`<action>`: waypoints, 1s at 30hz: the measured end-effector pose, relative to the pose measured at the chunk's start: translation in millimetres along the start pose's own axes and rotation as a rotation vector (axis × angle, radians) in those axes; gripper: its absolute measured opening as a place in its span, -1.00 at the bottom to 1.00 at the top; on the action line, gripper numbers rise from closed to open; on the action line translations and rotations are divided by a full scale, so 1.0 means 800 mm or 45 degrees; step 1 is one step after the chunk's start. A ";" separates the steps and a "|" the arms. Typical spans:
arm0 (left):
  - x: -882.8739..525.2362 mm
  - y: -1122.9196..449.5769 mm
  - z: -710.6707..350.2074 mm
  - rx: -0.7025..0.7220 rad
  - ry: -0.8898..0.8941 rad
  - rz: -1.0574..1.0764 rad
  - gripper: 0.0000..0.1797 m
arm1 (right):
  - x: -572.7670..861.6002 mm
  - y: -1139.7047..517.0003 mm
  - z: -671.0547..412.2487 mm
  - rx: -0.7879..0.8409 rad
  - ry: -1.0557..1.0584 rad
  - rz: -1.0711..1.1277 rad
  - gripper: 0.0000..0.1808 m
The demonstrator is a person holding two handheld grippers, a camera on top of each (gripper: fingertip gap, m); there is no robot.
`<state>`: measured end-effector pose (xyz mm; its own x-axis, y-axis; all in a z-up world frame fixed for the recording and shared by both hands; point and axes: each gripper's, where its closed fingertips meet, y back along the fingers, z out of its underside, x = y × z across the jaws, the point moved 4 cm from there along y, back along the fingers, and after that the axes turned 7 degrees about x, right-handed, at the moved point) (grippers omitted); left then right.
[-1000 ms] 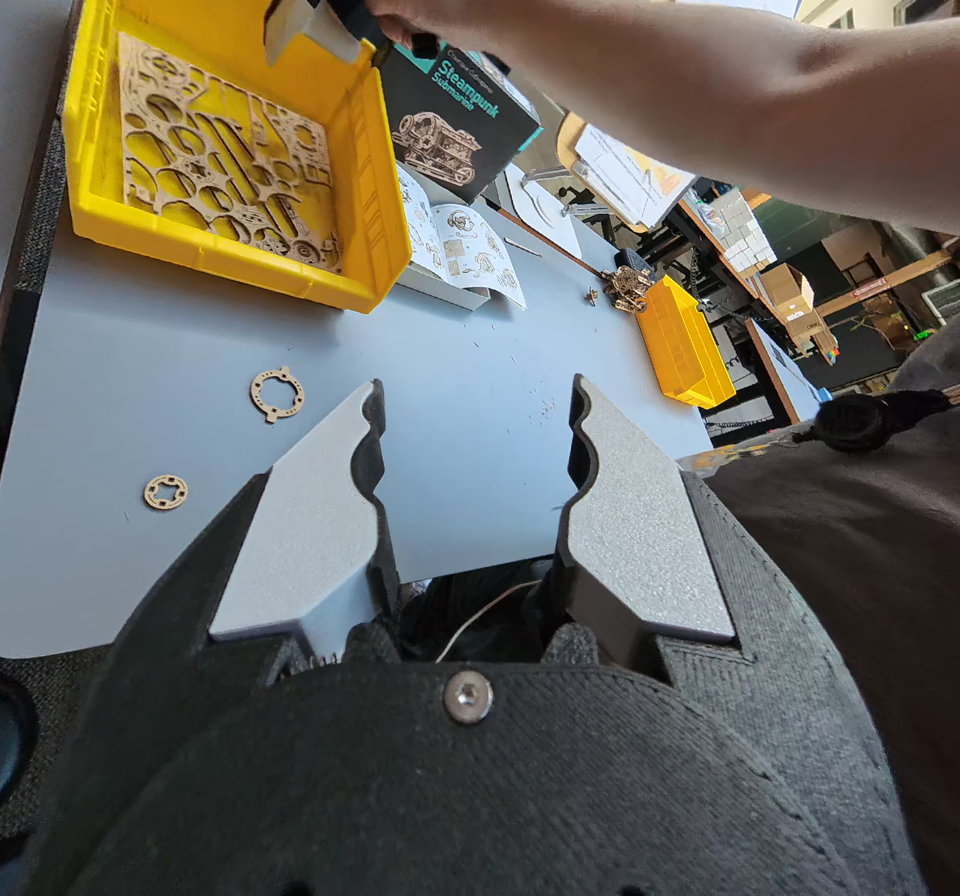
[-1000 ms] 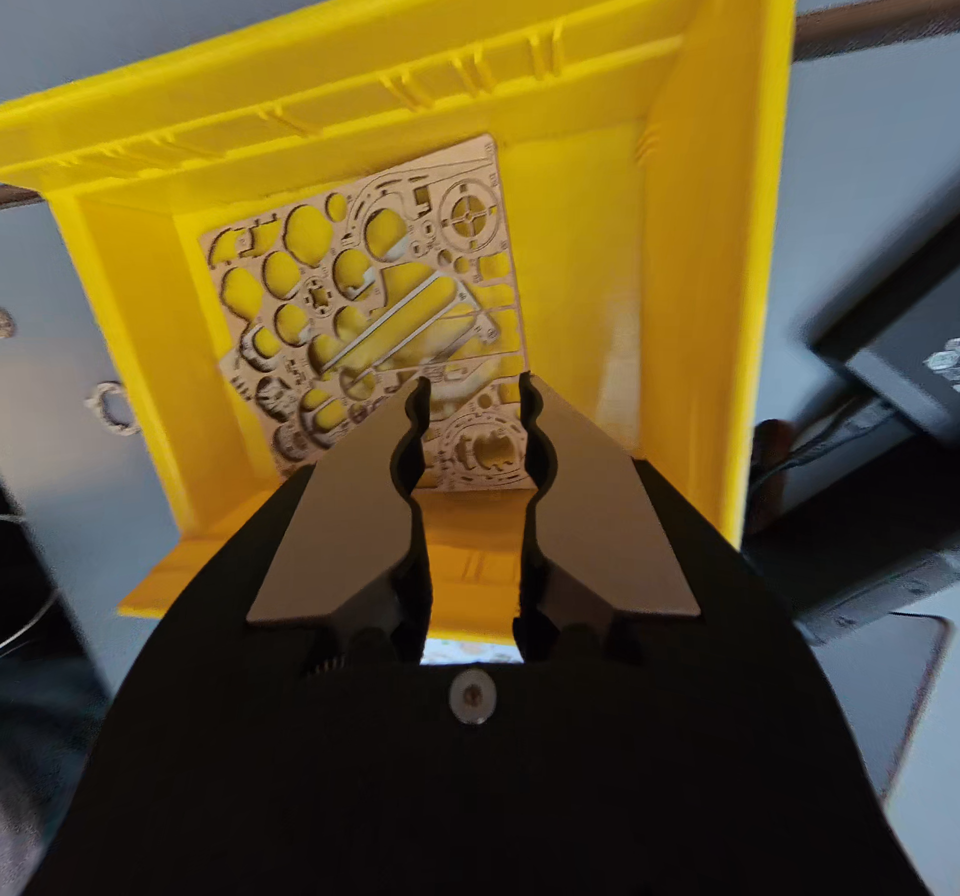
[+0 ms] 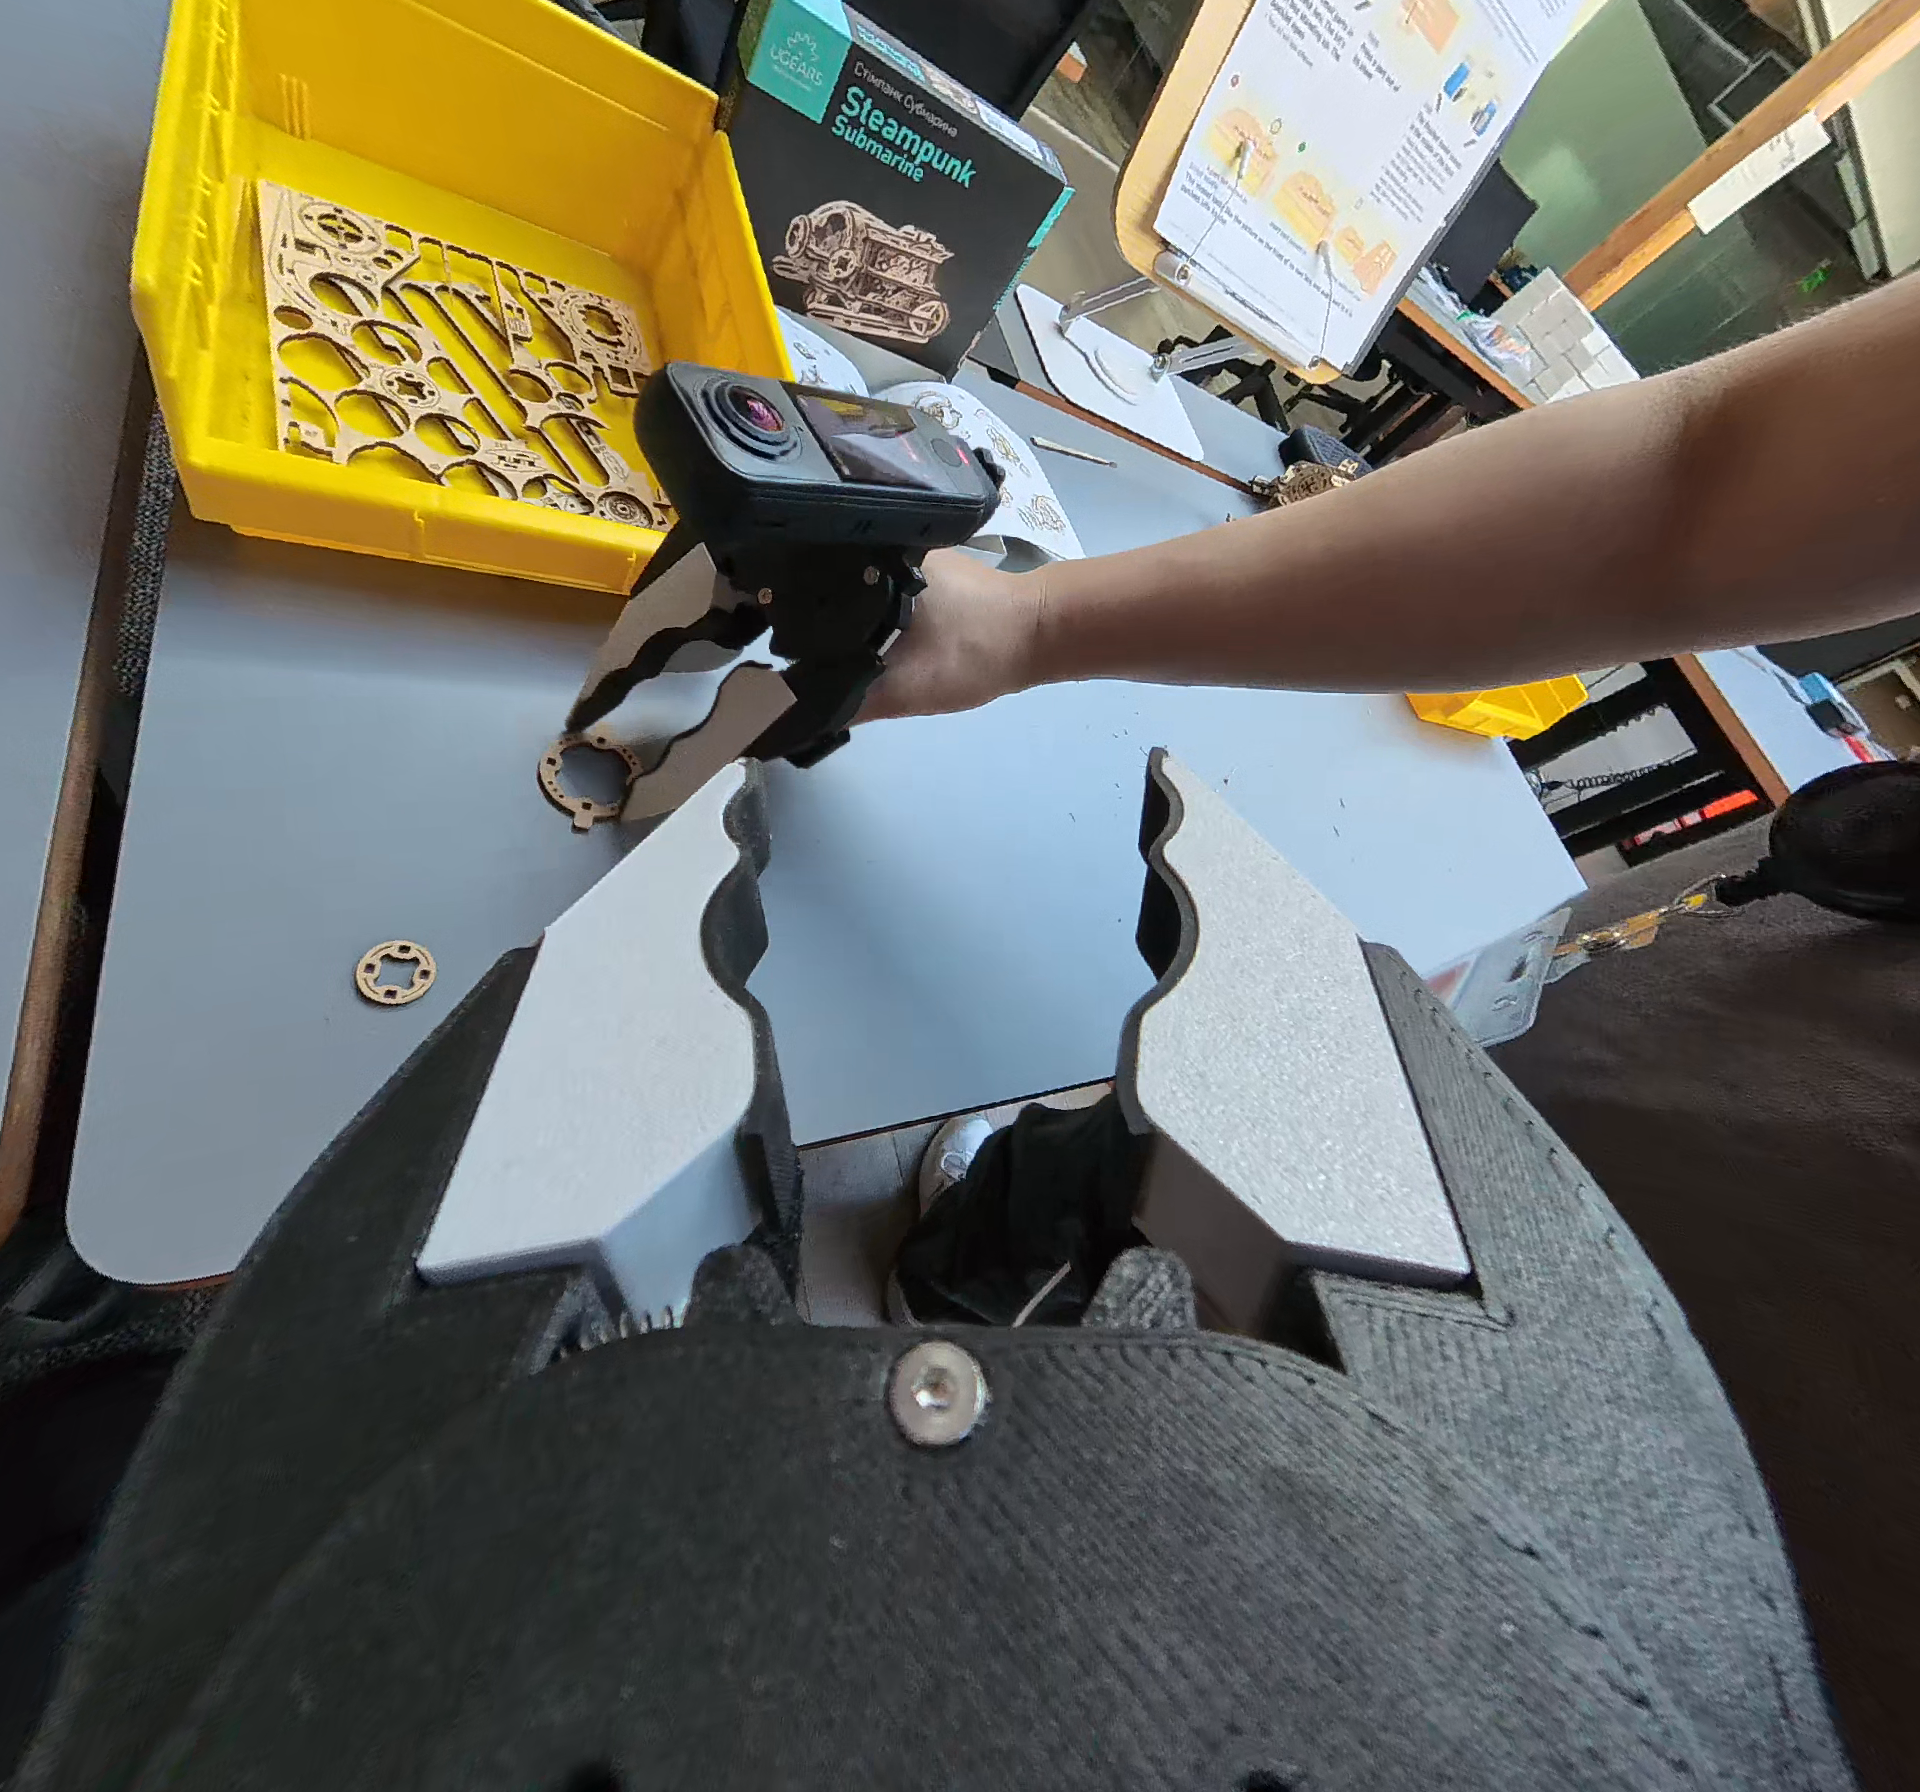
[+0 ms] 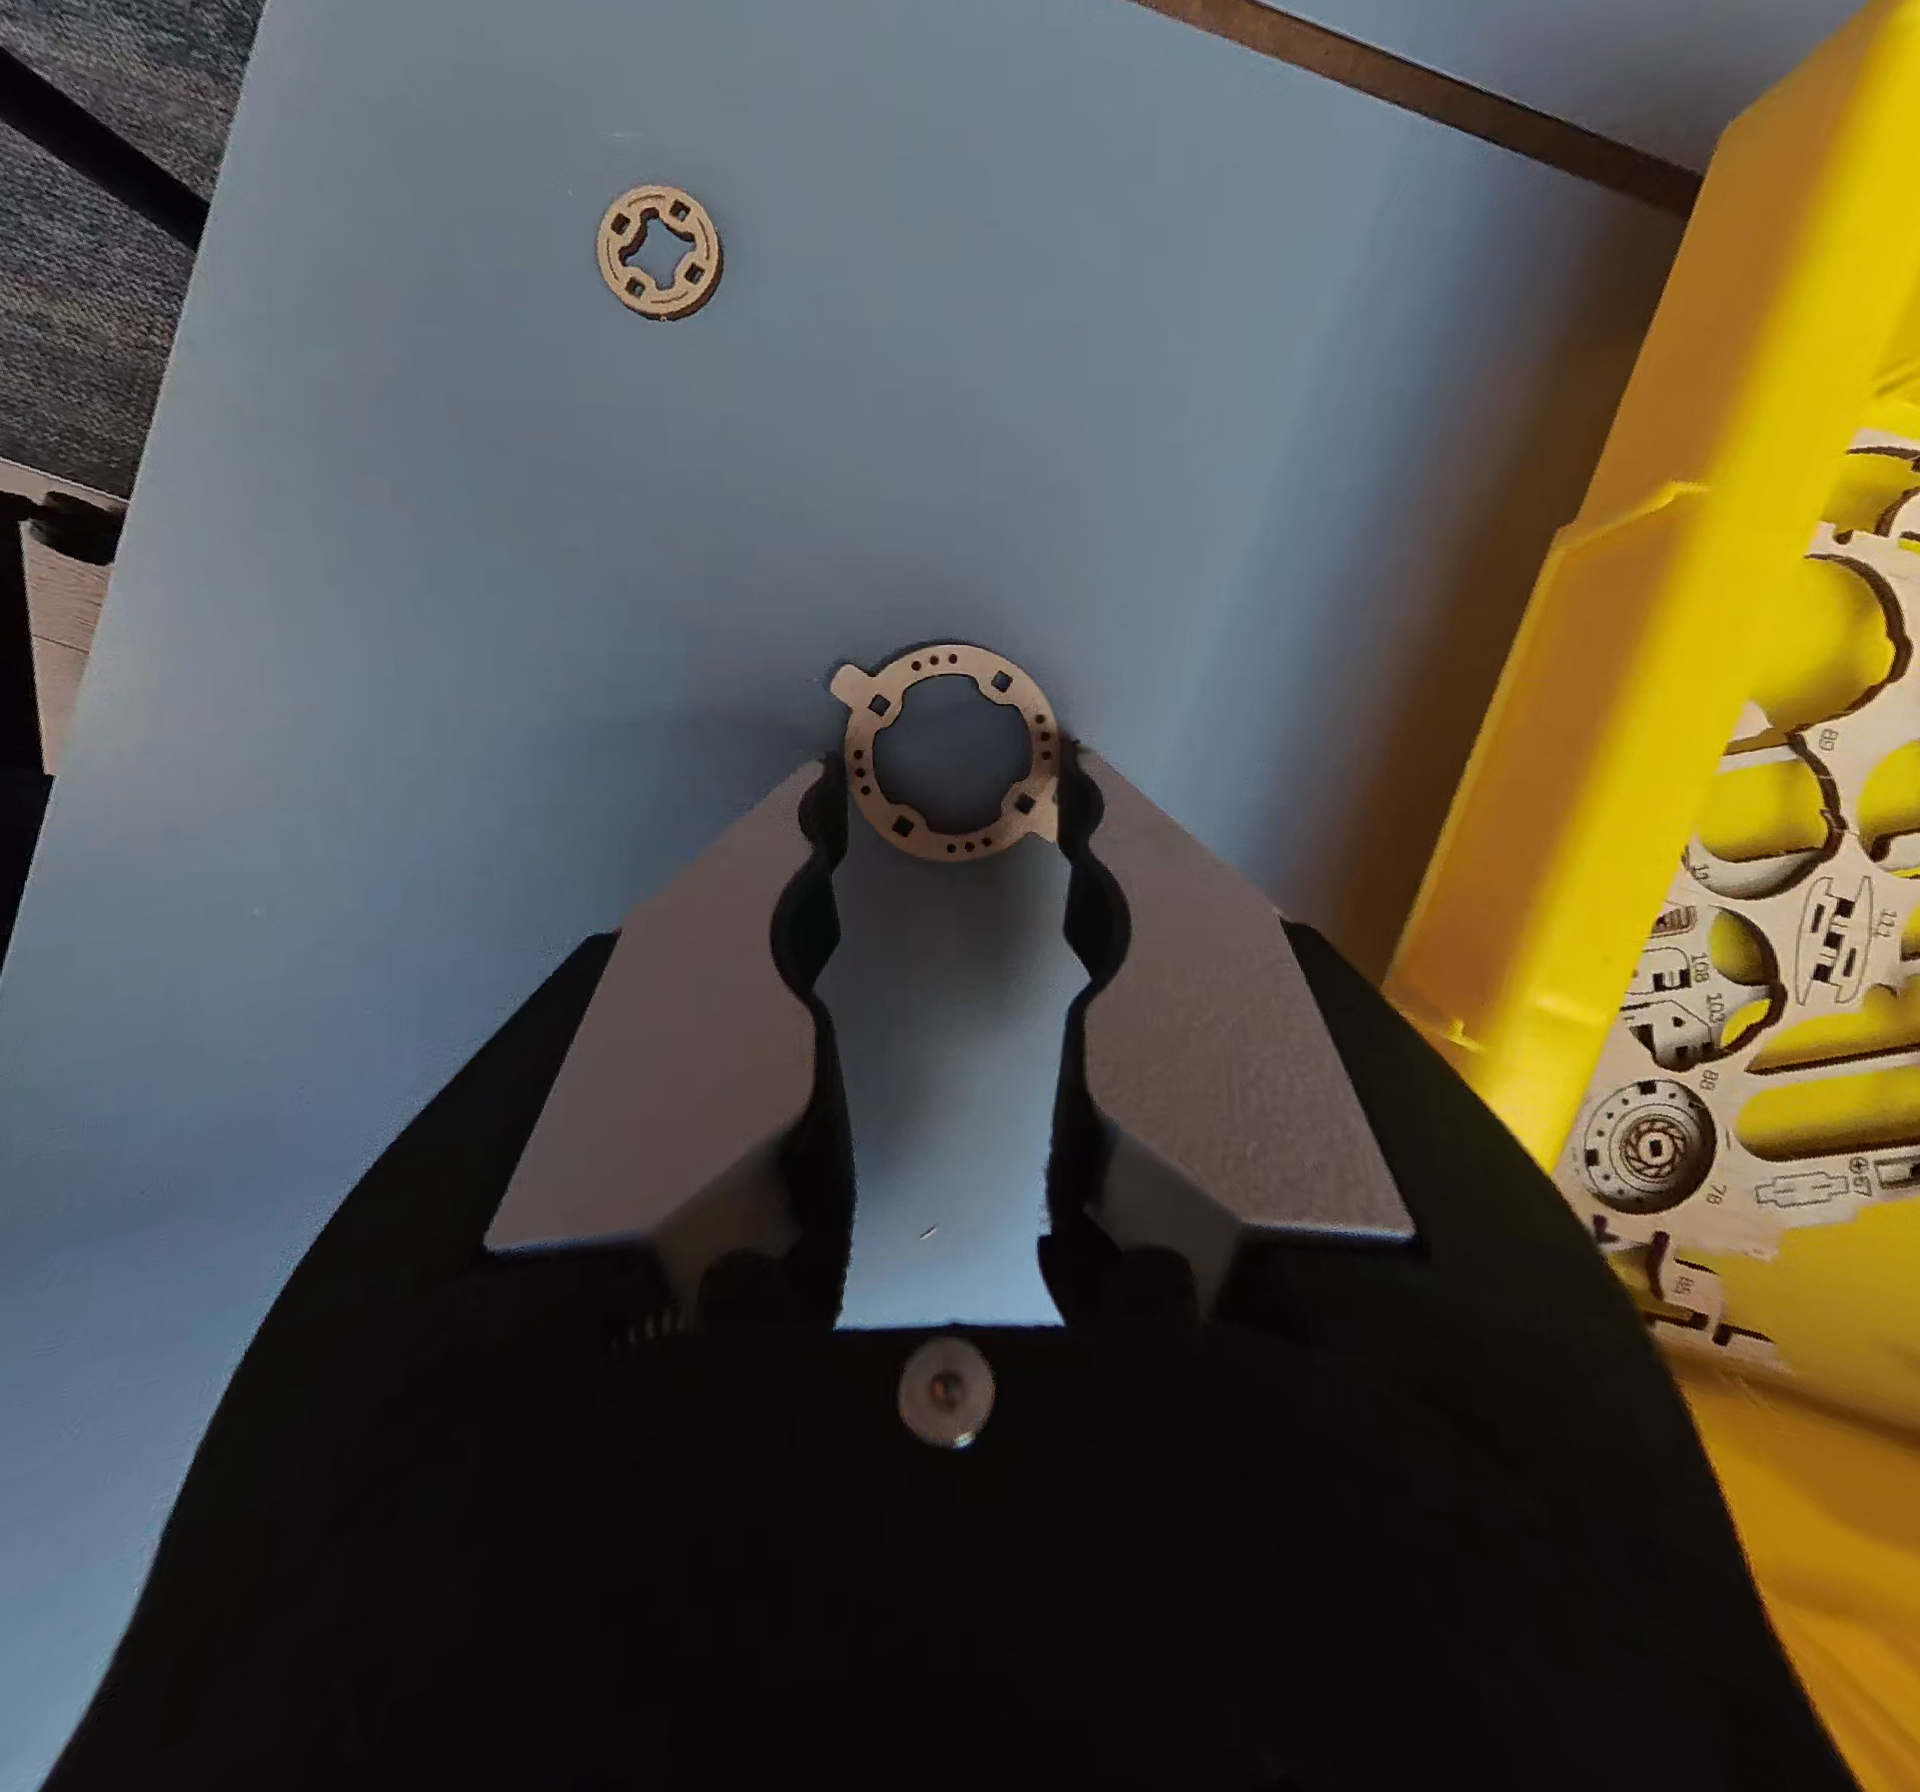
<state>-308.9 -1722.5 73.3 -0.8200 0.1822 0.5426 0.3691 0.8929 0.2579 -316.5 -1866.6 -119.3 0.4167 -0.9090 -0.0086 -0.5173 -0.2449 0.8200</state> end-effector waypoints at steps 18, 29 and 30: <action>0.002 -0.002 0.014 -0.016 0.003 0.020 -0.19 | 0.241 0.094 -0.014 -0.200 -0.436 0.184 -0.56; 0.014 0.011 0.029 -0.023 0.049 0.003 -0.18 | 0.248 0.067 0.022 -0.375 -0.302 0.178 -0.48; 0.013 0.012 0.029 -0.023 0.057 0.004 -0.18 | 0.250 0.072 0.019 -0.370 -0.308 0.196 -0.47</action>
<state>-323.9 -1702.4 62.5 -0.7985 0.1657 0.5787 0.3795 0.8848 0.2702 -274.8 -2067.7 -82.5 0.1452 -0.9892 0.0206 -0.3129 -0.0261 0.9494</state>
